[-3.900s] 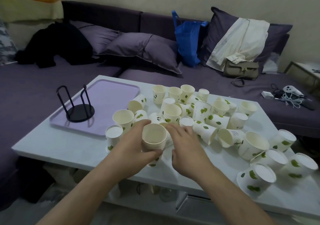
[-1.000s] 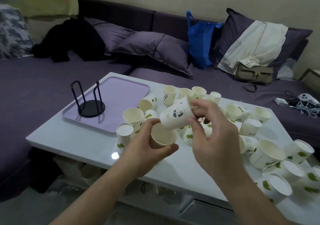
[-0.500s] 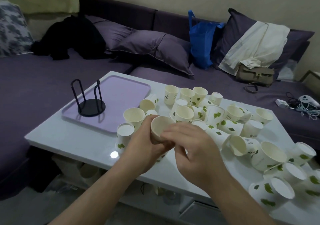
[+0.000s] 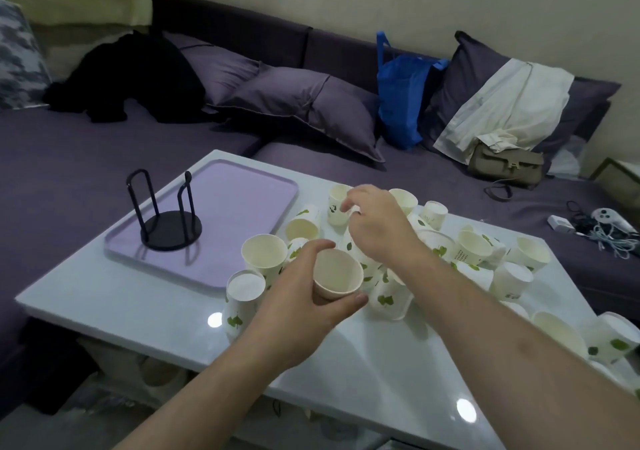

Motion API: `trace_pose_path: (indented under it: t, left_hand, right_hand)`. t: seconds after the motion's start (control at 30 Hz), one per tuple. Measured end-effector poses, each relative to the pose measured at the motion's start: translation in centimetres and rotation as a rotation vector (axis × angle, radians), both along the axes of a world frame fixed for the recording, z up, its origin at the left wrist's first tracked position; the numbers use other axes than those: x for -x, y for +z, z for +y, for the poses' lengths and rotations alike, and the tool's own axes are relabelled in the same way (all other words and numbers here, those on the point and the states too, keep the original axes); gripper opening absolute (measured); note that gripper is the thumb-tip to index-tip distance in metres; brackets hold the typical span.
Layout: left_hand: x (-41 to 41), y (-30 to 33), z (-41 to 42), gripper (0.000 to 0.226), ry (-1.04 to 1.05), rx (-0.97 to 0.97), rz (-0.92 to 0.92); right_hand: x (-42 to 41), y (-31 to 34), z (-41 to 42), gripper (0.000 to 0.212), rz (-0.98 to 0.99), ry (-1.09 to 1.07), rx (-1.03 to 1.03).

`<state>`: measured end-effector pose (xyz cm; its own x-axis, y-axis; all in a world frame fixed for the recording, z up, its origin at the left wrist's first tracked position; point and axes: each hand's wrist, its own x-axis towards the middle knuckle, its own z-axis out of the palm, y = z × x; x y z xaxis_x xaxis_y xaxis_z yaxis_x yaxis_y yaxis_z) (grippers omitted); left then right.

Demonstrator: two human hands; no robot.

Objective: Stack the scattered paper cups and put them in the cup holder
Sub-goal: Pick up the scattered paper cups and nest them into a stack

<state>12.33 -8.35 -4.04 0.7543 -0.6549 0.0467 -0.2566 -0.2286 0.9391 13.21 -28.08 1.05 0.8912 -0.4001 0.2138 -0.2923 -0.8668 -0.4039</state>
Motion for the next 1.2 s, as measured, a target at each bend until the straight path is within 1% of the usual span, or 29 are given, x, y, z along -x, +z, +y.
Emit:
trace_pose_path:
  t: [0.07, 0.13, 0.2, 0.23, 0.3, 0.37, 0.43, 0.5, 0.57, 0.63, 0.67, 0.73, 0.8, 0.87, 0.93, 1.0, 1.07, 1.13, 1.2]
  left_hand:
    - [-0.5, 0.0, -0.4, 0.069, -0.011, -0.002, 0.023]
    - [-0.9, 0.2, -0.8, 0.063, -0.013, 0.008, 0.065]
    - [-1.3, 0.2, -1.1, 0.064, -0.006, 0.016, 0.085]
    - [-1.4, 0.2, -1.2, 0.066, -0.005, 0.022, 0.093]
    - [-1.6, 0.2, -1.4, 0.069, -0.002, 0.030, 0.105]
    - [-1.7, 0.4, -1.6, 0.065, -0.001, 0.034, 0.119]
    - [-1.6, 0.5, -1.6, 0.060, -0.006, 0.031, 0.116]
    - [-1.4, 0.6, -1.5, 0.059, -0.009, 0.031, 0.112]
    - [-1.1, 0.7, -1.3, 0.060, -0.014, 0.032, 0.105]
    - [-0.8, 0.8, -1.1, 0.064, -0.013, 0.024, 0.089]
    - [-0.5, 0.8, -1.1, 0.067, -0.012, 0.014, 0.071]
    - [0.1, 1.0, -0.9, 0.070, -0.014, -0.002, 0.039]
    - [1.0, 1.1, -0.9, 0.068, -0.037, 0.014, 0.041]
    - [1.8, 0.9, -1.0, 0.062, -0.060, 0.045, 0.045]
    - [2.5, 0.8, -1.2, 0.059, -0.057, 0.068, 0.037]
    - [3.0, 0.7, -1.4, 0.060, -0.062, 0.069, 0.038]
    - [3.2, 0.6, -1.3, 0.062, -0.062, 0.066, 0.027]
    - [3.2, 0.4, -1.2, 0.060, -0.061, 0.062, -0.004]
    - [3.1, 0.2, -1.1, 0.056, -0.066, 0.071, -0.027]
  right_hand:
    - [-3.7, -0.2, -1.7, 0.047, 0.216, 0.030, 0.102]
    - [-6.7, -0.5, -2.7, 0.046, 0.398, 0.019, 0.218]
    - [-8.5, -0.5, -3.0, 0.038, 0.513, -0.014, 0.278]
    - [-8.8, -0.4, -2.9, 0.034, 0.561, -0.033, 0.272]
    - [-8.8, -0.3, -2.9, 0.034, 0.613, -0.056, 0.235]
    - [-8.5, -0.3, -3.2, 0.033, 0.571, -0.066, 0.196]
    - [-7.5, 0.4, -2.9, 0.028, 0.422, -0.066, 0.149]
    - [-6.0, 1.5, -3.0, 0.024, 0.204, -0.059, 0.163]
    - [-3.5, 3.0, -2.9, 0.026, -0.067, -0.039, 0.186]
    - [0.3, 4.5, -1.8, 0.026, -0.343, 0.017, 0.153]
    - [2.6, 5.2, -0.9, 0.026, -0.445, 0.048, 0.132]
    - [7.3, 5.9, 1.3, 0.032, -0.553, 0.099, 0.105]
    - [11.2, 5.3, 3.5, 0.039, -0.532, 0.131, 0.063]
    - [13.2, 3.7, 5.0, 0.046, -0.446, 0.138, 0.043]
    - [14.1, 2.2, 5.6, 0.050, -0.358, 0.158, 0.137]
    - [14.5, 1.0, 5.7, 0.052, -0.220, 0.239, 0.269]
    - [15.1, 0.2, 5.7, 0.050, -0.111, 0.303, 0.284]
    - [15.7, -0.3, 5.6, 0.043, -0.129, 0.319, 0.239]
    - [16.0, -0.5, 5.9, 0.039, -0.205, 0.292, 0.206]
